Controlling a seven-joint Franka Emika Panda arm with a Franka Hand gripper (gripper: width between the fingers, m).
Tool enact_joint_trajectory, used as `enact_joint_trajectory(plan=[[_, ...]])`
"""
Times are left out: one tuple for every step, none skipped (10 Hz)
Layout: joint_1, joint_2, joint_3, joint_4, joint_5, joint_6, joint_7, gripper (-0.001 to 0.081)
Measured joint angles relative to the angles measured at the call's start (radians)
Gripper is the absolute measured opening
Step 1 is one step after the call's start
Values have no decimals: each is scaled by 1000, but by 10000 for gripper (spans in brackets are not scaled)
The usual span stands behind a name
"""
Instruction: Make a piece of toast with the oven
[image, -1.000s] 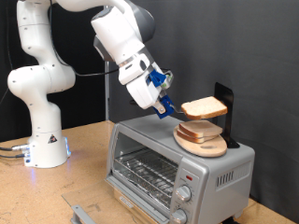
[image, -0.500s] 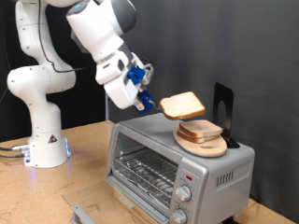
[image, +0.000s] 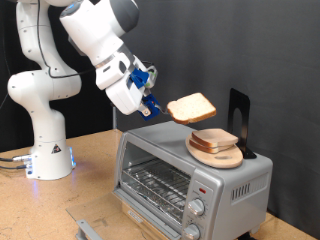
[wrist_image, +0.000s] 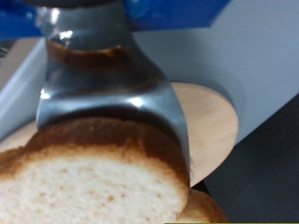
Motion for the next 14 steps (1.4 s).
enact_joint_trajectory(plan=[[-7, -4, -24, 0, -2, -14, -38, 366], [-19, -5, -49, 0, -8, -31, -68, 366], [-34, -5, -72, 0, -15, -44, -89, 366], [-48, -5, -94, 0, -22, -58, -113, 366], [-60, -5, -120, 0, -23, -69, -157, 366], [-71, -5, -146, 0, -34, -81, -208, 366], [-82, -5, -168, -1, -53, -93, -248, 366], [-93, -5, -186, -2, -73, -103, -276, 366], [-101, -4, -198, -7, -88, -106, -296, 366], [-109, -4, -202, -15, -109, -99, -302, 366], [-113, -3, -202, -26, -121, -84, -302, 366], [-113, -3, -200, -37, -126, -63, -302, 366], [-113, -3, -200, -37, -125, -67, -302, 366], [-113, -2, -202, -36, -125, -79, -299, 366]])
